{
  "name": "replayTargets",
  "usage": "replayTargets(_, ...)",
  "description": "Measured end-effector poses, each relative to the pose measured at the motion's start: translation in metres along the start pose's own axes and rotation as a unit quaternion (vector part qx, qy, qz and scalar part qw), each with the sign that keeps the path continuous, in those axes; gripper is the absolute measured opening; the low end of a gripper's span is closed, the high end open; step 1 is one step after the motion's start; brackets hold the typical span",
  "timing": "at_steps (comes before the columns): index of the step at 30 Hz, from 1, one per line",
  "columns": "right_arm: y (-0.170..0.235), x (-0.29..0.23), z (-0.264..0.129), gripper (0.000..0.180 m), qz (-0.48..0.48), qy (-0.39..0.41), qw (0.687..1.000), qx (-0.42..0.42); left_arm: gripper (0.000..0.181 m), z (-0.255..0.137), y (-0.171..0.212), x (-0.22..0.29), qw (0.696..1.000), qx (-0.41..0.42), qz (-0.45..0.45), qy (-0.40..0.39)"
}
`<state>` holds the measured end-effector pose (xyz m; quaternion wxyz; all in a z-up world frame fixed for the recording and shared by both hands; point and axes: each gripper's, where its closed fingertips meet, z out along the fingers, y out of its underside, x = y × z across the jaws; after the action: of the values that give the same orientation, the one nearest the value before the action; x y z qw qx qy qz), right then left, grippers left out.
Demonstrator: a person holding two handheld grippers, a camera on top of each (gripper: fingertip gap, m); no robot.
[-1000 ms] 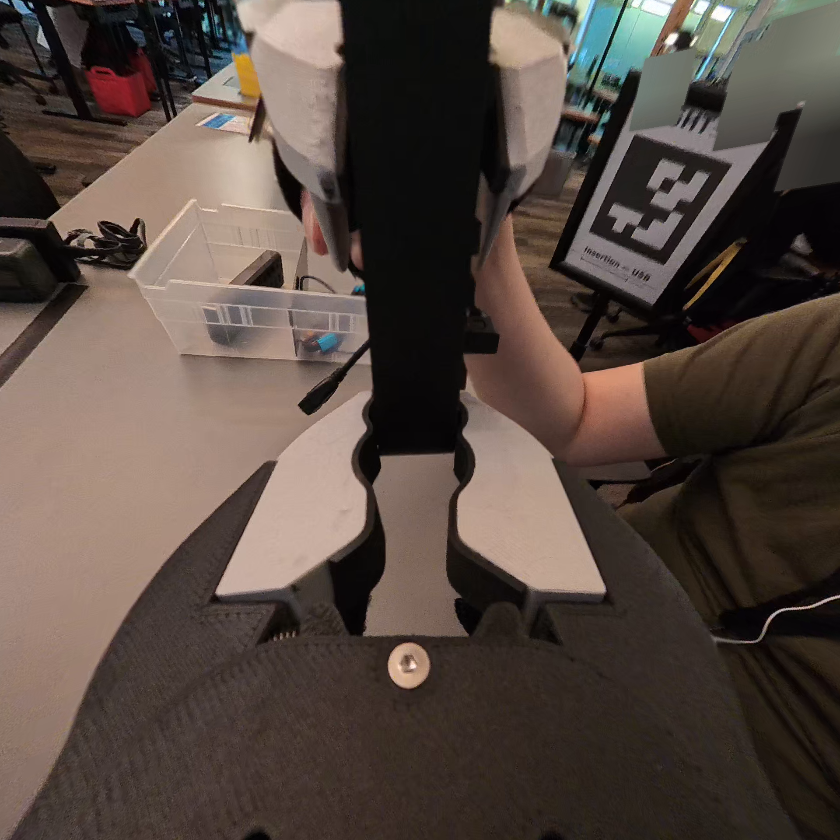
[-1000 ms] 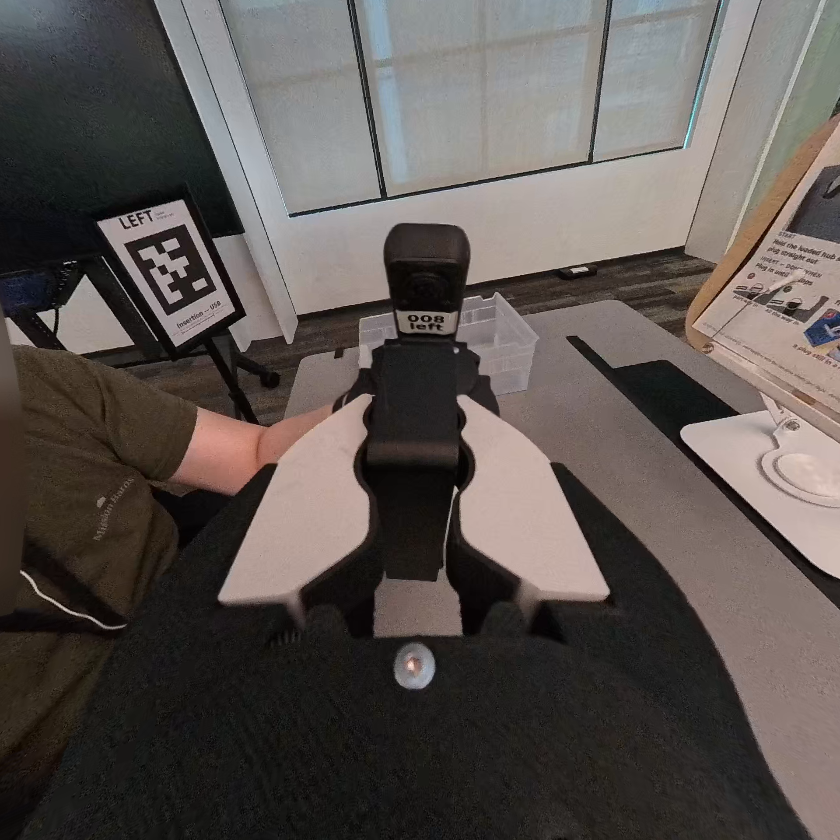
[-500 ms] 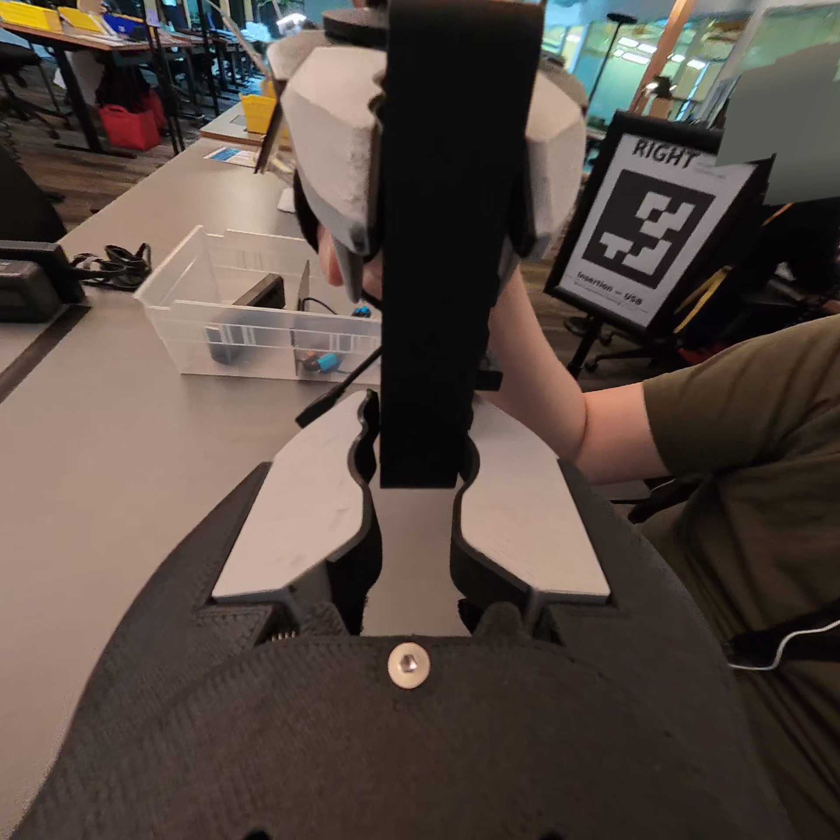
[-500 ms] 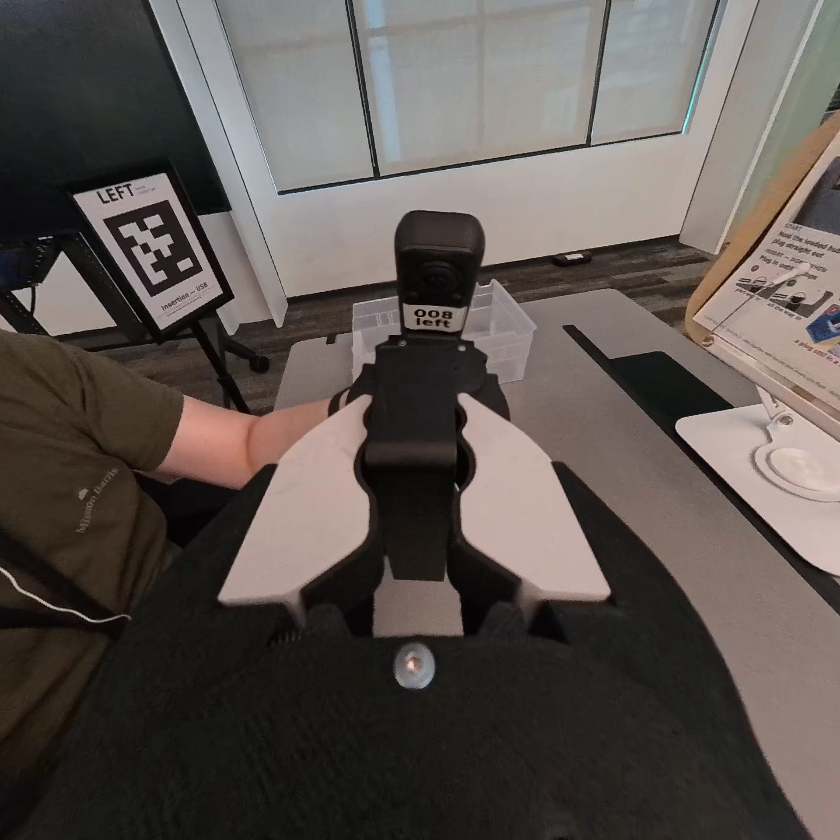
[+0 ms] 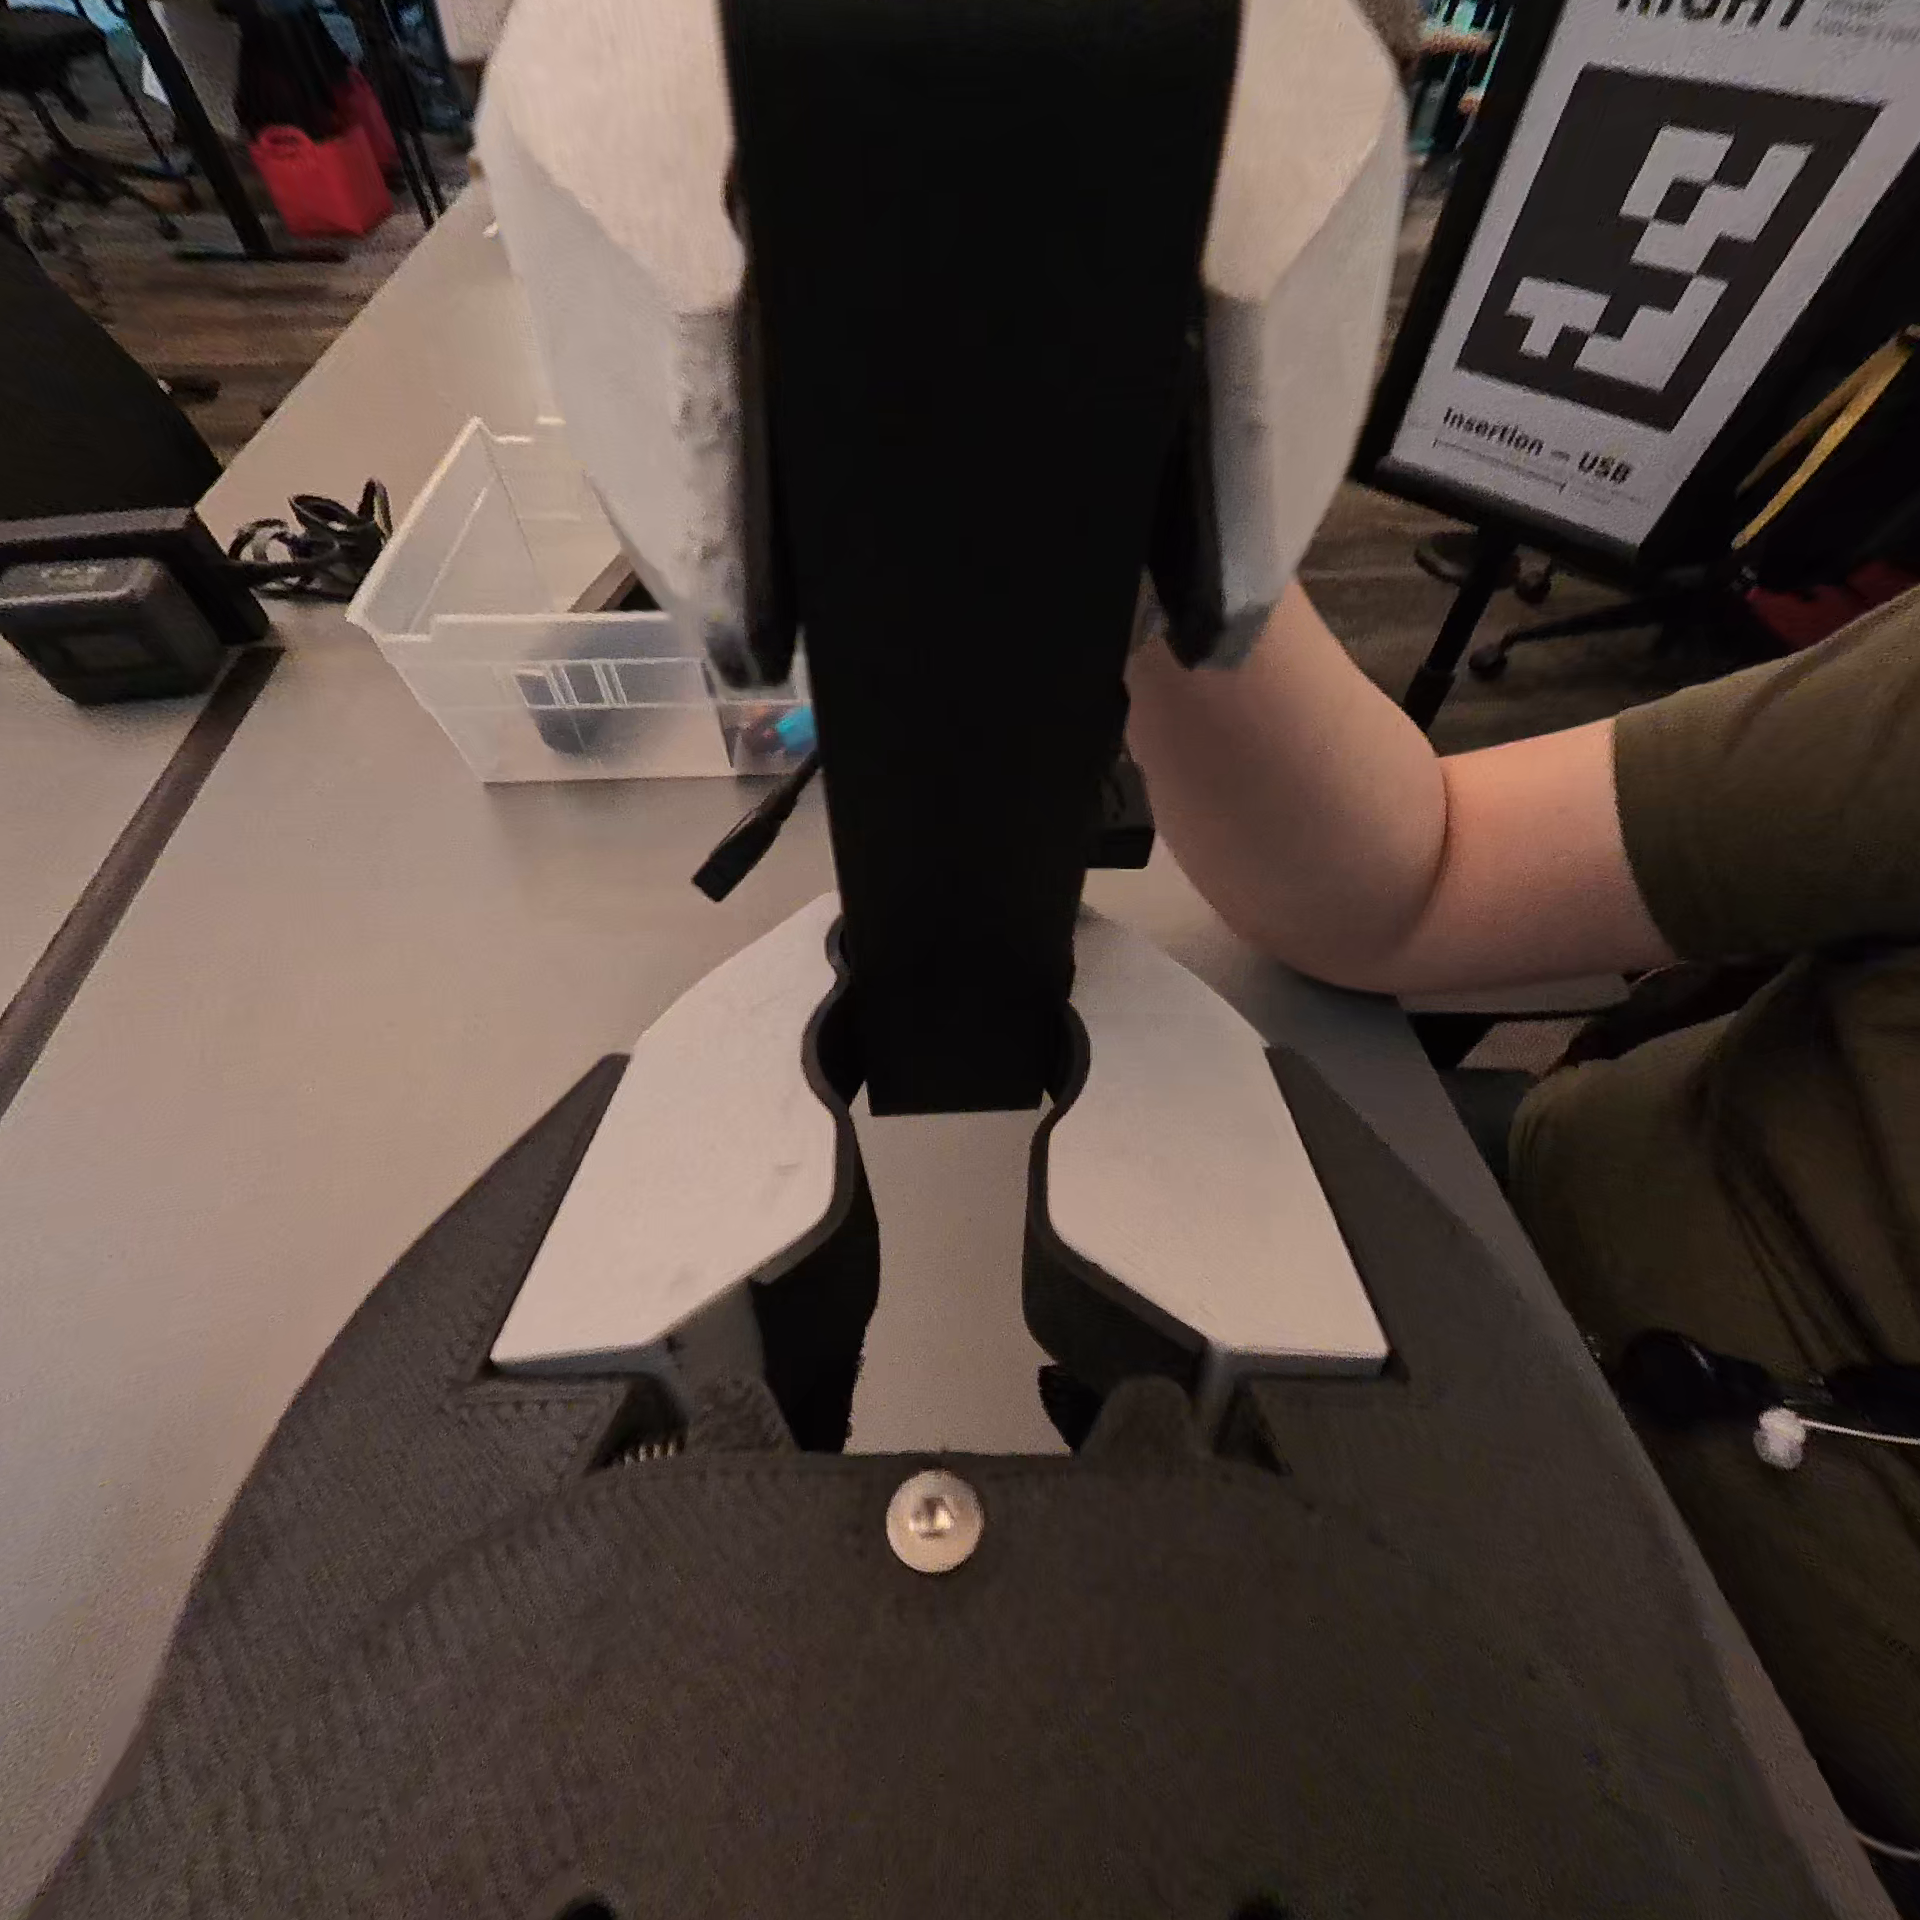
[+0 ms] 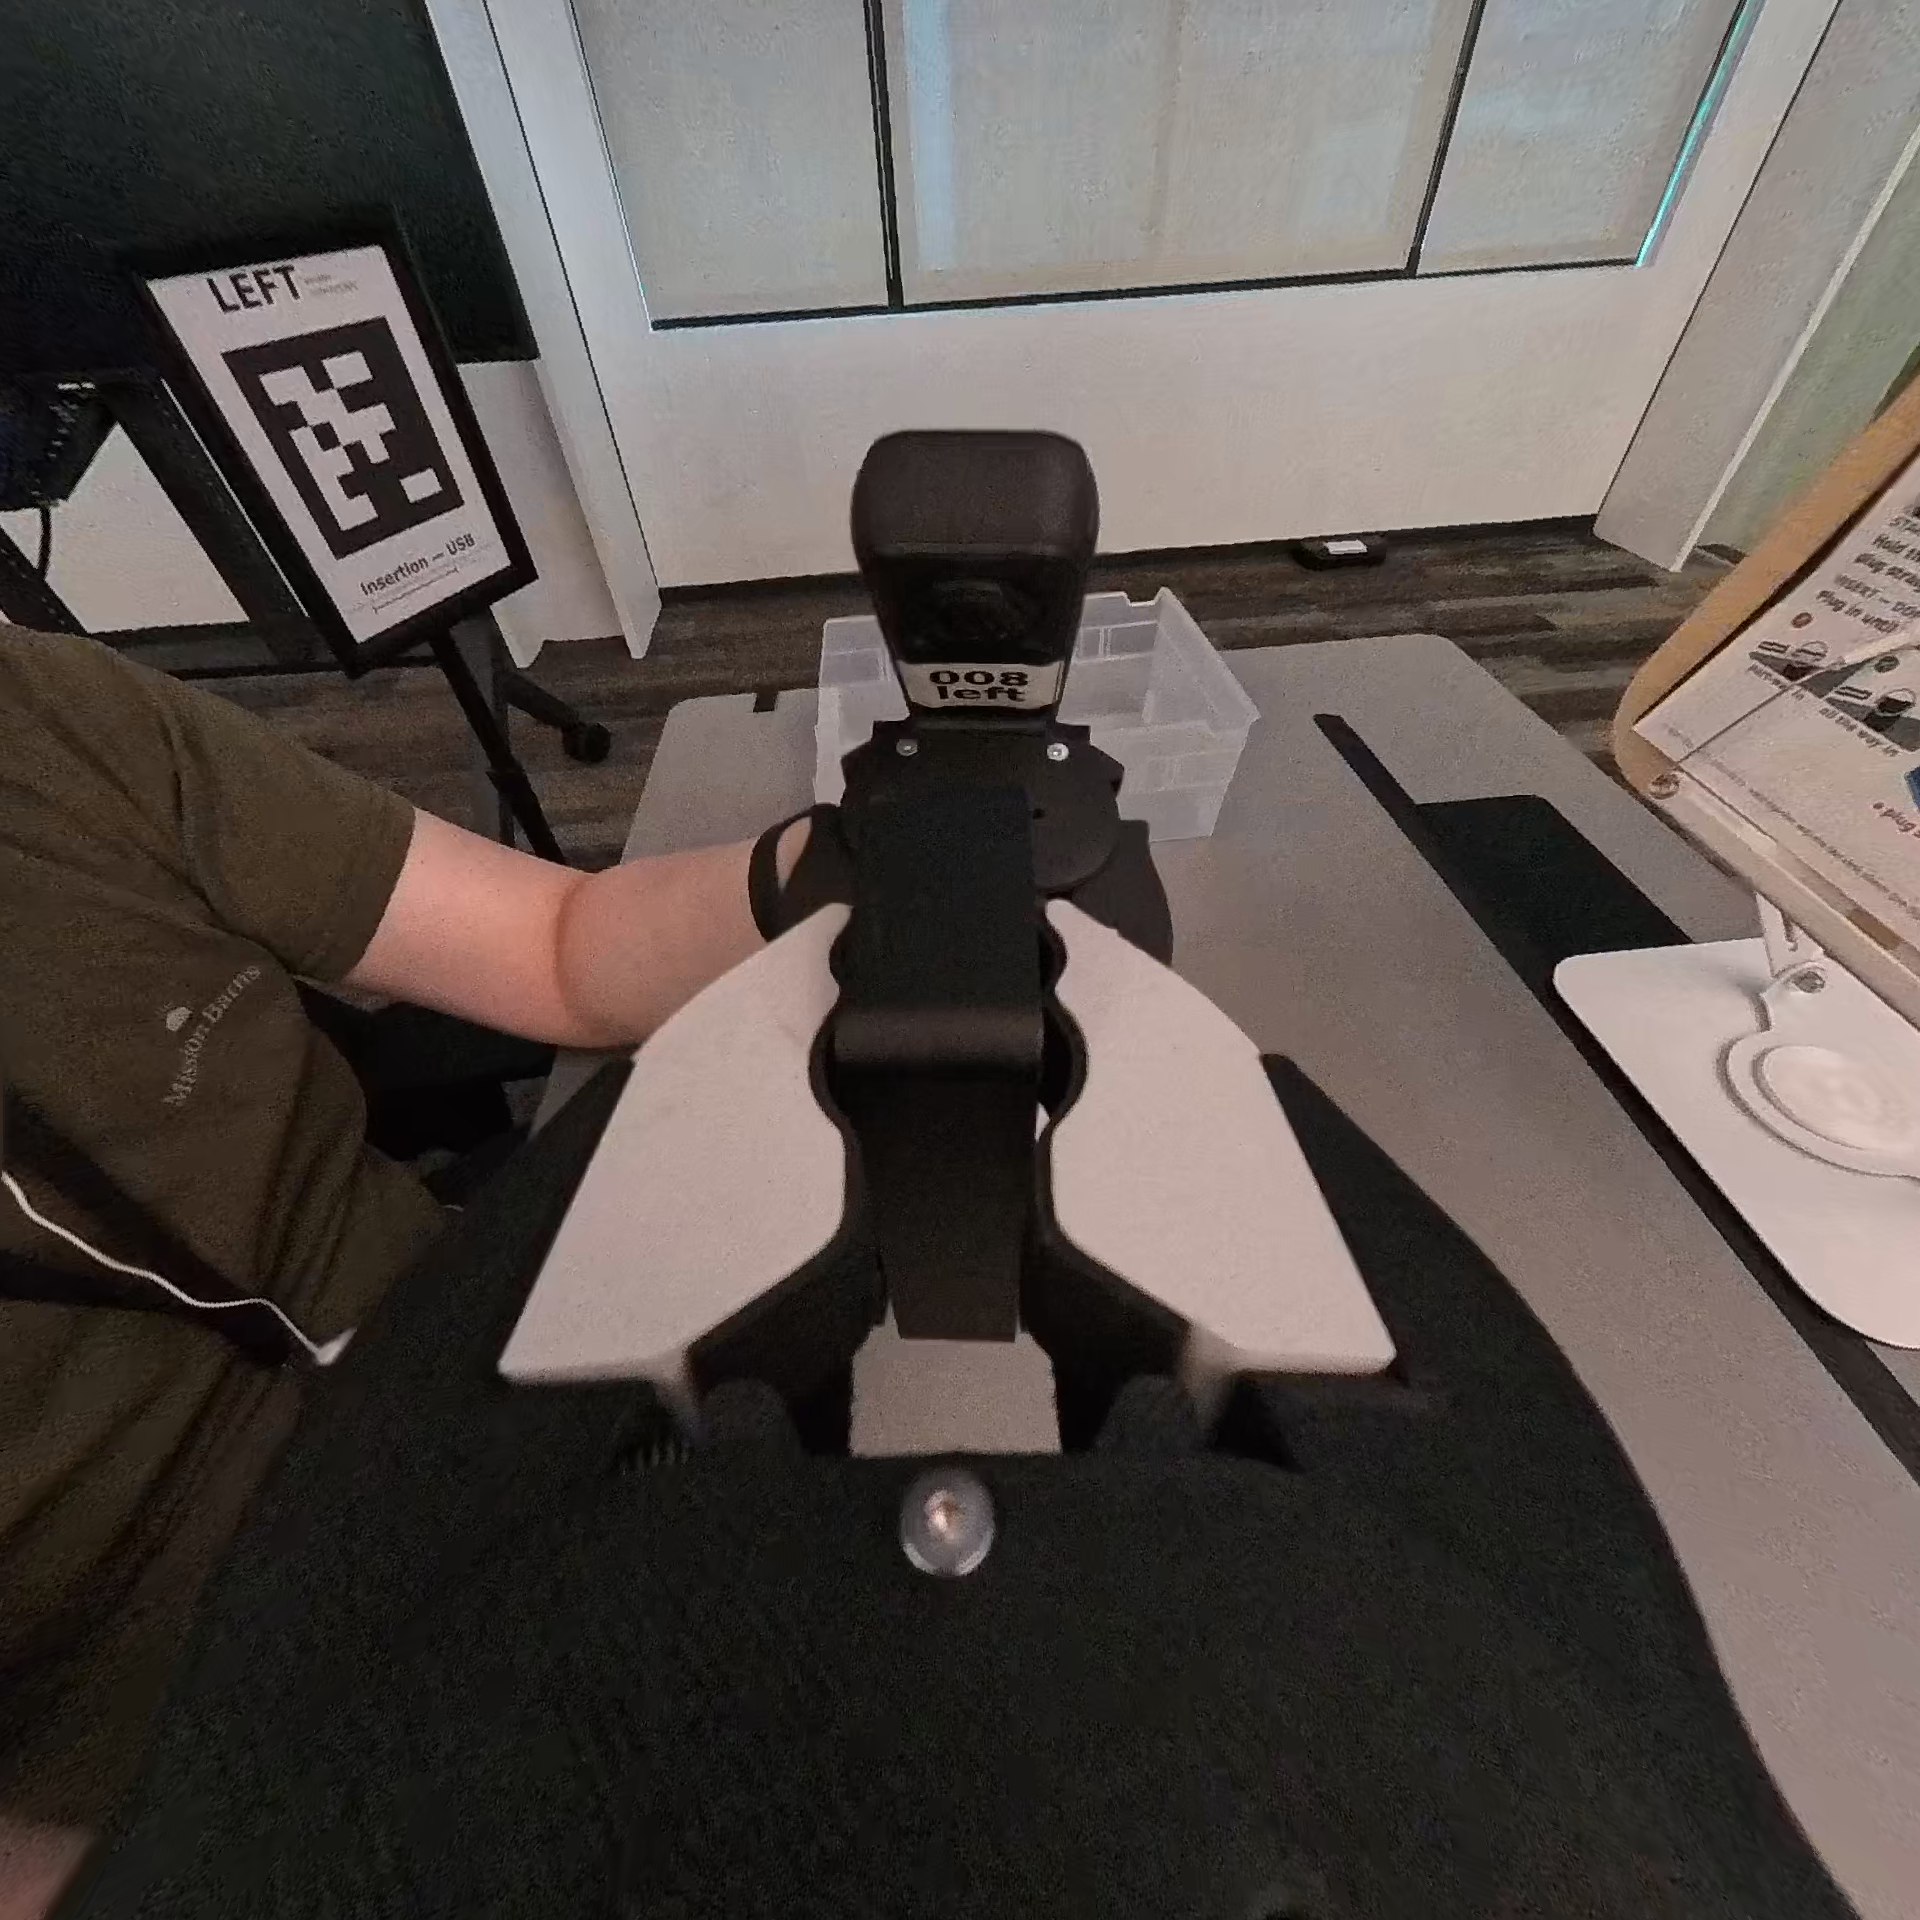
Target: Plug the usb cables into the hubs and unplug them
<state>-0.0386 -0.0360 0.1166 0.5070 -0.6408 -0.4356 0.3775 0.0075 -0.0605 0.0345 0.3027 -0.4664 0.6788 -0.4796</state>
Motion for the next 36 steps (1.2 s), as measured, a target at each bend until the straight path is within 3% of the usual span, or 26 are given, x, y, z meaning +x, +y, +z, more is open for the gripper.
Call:
replayTargets(16,-0.001,0.003,-0.001,0.03,-0.009,0.01,1.0,0.007,0.028,0.011,-0.004,-0.008,0.999,0.032,0.021,-0.036)
replayTargets(22,0.011,-0.005,-0.004,0.029,-0.042,0.035,0.997,-0.058,0.028,0.021,-0.003,0.002,0.998,0.06,0.035,-0.006)
replayTargets(26,-0.001,-0.004,-0.009,0.029,-0.006,0.029,0.999,-0.013,0.028,0.014,-0.017,0.006,0.994,0.105,0.008,0.013)
replayTargets(31,0.003,-0.007,-0.005,0.03,-0.024,0.012,0.999,-0.023,0.028,0.018,-0.009,-0.002,0.995,0.064,0.051,-0.048)
replayTargets(34,-0.007,-0.006,-0.006,0.034,-0.09,0.055,0.994,-0.005,0.028,0.014,-0.021,-0.002,0.991,0.115,0.051,-0.054)
replayTargets(36,-0.016,0.003,-0.012,0.047,-0.138,0.124,0.983,0.002,0.028,0.012,-0.027,0.0,0.987,0.147,0.037,-0.043)
